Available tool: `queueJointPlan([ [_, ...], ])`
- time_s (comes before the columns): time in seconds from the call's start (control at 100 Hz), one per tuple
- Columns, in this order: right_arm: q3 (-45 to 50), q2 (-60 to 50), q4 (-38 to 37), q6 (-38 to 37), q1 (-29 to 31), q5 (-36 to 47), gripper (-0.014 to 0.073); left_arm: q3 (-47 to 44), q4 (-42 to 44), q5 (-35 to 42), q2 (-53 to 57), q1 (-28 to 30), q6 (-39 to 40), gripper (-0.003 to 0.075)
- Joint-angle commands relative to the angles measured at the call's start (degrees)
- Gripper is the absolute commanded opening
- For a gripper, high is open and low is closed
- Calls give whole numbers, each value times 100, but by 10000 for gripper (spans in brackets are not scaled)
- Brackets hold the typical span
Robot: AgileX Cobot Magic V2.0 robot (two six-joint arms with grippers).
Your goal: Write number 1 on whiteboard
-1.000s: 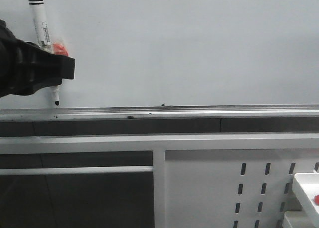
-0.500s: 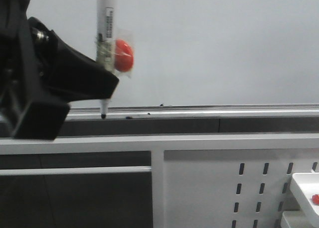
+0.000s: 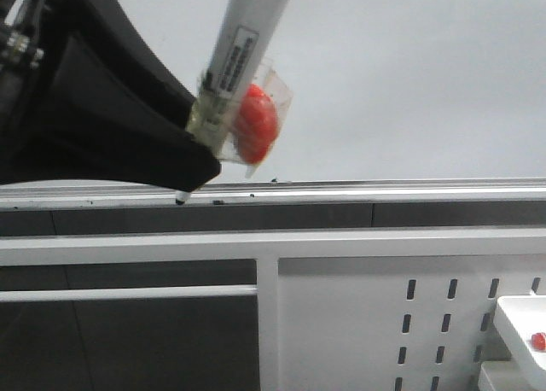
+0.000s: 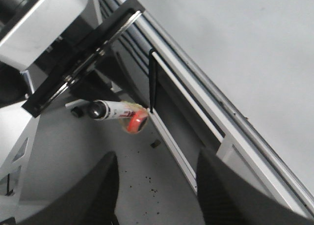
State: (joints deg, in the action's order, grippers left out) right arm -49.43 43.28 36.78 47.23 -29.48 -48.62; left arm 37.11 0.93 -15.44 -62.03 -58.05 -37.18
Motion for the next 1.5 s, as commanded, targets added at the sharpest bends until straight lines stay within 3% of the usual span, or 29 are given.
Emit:
queueJointPlan([
  [0.0, -215, 246, -265, 76, -502, 514, 328, 206, 235, 269, 123, -45, 11, -20],
  [0.17, -215, 717, -989, 65, -1703, 1319, 328, 206, 314, 269, 123, -45, 11, -20],
  [0.29, -215, 1155, -1028, -7, -2124, 1856, 331, 206, 314, 269, 123, -45, 11, -20],
  [0.51, -215, 1715, -1039, -7, -2200, 2452, 331, 206, 314, 269, 123, -45, 11, -20],
  [0.9, -215, 2130, -1032, -17, -2200, 2464, 324, 206, 314, 269, 123, -45, 11, -20],
  [1.02, -215, 2176, -1032, -264, -2200, 2443, 241, 206, 314, 269, 123, -45, 11, -20],
  [1.23, -215, 2176, -1019, -279, -2200, 2405, -79, 206, 314, 269, 123, -45, 11, -20],
  [1.41, -215, 2176, -1026, -279, -2200, 2487, -68, 206, 231, 269, 152, -45, 22, -17],
  [1.49, -215, 2151, -1026, -293, -2200, 2759, -68, 228, -138, 294, 298, -45, 107, 52],
])
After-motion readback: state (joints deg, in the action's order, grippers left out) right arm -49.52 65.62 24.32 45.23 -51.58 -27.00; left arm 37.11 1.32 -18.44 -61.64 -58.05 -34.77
